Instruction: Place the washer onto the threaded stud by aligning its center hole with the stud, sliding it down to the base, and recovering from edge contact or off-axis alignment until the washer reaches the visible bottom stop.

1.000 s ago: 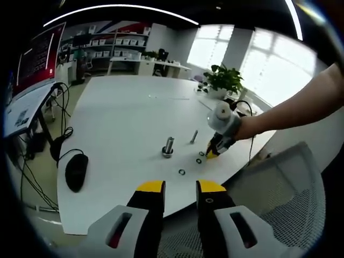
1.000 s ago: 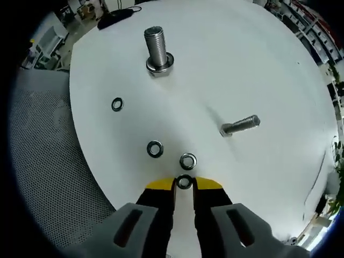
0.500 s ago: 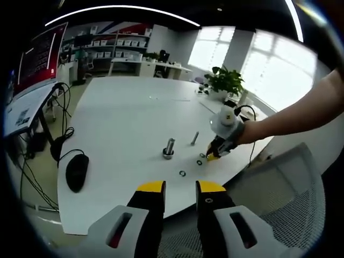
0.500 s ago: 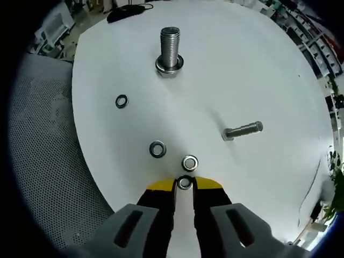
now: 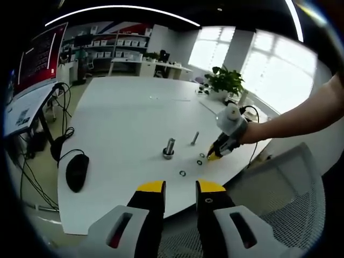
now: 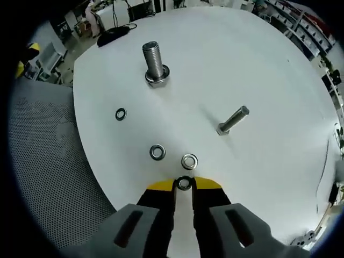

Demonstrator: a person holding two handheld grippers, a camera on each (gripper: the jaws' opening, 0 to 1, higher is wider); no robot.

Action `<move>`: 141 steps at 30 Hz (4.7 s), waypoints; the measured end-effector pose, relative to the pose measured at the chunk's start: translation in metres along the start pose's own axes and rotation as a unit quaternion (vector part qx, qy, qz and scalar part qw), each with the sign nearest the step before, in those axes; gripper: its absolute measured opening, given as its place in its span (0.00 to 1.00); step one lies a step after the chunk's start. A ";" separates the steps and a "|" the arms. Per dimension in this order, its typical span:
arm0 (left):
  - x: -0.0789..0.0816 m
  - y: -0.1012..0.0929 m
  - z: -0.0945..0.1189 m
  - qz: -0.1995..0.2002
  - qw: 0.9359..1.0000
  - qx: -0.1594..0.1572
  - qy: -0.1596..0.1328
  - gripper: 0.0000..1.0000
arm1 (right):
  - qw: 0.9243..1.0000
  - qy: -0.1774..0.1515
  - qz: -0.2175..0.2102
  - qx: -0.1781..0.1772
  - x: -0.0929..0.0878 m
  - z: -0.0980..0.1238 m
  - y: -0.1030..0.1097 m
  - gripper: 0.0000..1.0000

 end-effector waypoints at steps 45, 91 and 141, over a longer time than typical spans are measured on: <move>-0.002 0.001 0.000 0.001 1.000 0.002 0.005 0.20 | 0.998 -0.012 -0.056 -0.016 -0.034 0.023 -0.009 0.18; -0.003 -0.002 -0.001 -0.002 1.000 0.001 0.010 0.21 | 0.994 0.053 -0.087 -0.023 -0.171 0.059 -0.002 0.26; -0.006 -0.001 -0.002 -0.002 1.000 0.008 0.023 0.20 | 0.990 0.132 -0.047 -0.018 -0.173 0.046 0.001 0.15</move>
Point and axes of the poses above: the point that each gripper's makers call its tool centre point, and the gripper's own axes: z roughly backward along the fingers, y roughly to its left, x roughly out of its top, the point moved 2 cm from there along z, roughly backward along the fingers, and after that the axes turned 11 degrees about z, right-handed, at the moved point
